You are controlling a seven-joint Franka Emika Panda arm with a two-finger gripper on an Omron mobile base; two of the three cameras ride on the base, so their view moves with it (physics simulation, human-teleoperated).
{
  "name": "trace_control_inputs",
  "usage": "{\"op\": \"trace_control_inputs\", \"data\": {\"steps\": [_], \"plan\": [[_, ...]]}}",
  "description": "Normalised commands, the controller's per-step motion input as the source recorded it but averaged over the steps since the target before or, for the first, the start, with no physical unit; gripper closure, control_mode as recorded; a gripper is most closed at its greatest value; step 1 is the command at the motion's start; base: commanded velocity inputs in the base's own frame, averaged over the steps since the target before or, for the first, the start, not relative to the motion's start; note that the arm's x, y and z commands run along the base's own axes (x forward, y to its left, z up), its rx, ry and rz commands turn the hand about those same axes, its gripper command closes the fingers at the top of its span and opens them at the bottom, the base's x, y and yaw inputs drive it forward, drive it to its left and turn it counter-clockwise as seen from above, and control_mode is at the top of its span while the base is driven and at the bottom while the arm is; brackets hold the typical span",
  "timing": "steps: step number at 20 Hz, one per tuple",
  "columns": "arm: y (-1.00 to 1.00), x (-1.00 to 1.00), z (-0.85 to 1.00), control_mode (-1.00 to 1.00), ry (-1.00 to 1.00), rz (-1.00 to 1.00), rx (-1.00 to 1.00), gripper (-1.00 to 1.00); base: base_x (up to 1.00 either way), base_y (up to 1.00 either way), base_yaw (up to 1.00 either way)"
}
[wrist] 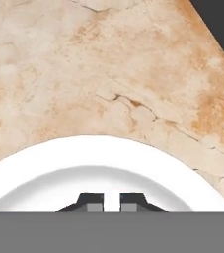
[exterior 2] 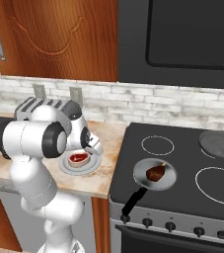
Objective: Place one of the steaks on the plate and the other in the bowl. Then place the bowl in the fridge.
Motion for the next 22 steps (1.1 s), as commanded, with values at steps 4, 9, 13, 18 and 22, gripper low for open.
{"op": "trace_control_inputs", "data": {"steps": [4,9,13,18,22], "plan": [[0.00,0.12,-0.01,-1.00,0.00,0.02,0.00,1.00,0.00,0.00,0.00],[0.00,0.03,0.03,-1.00,0.00,0.00,0.00,-1.00,0.00,0.00,0.00],[-0.24,0.00,0.31,-1.00,0.00,0.00,0.01,-1.00,0.00,0.00,0.00],[-0.69,-0.10,0.63,-1.00,-0.03,0.00,0.13,-1.00,0.00,0.00,0.00],[-0.60,-0.58,0.38,-1.00,-0.04,0.00,0.03,-1.00,0.00,0.00,0.00]]}}
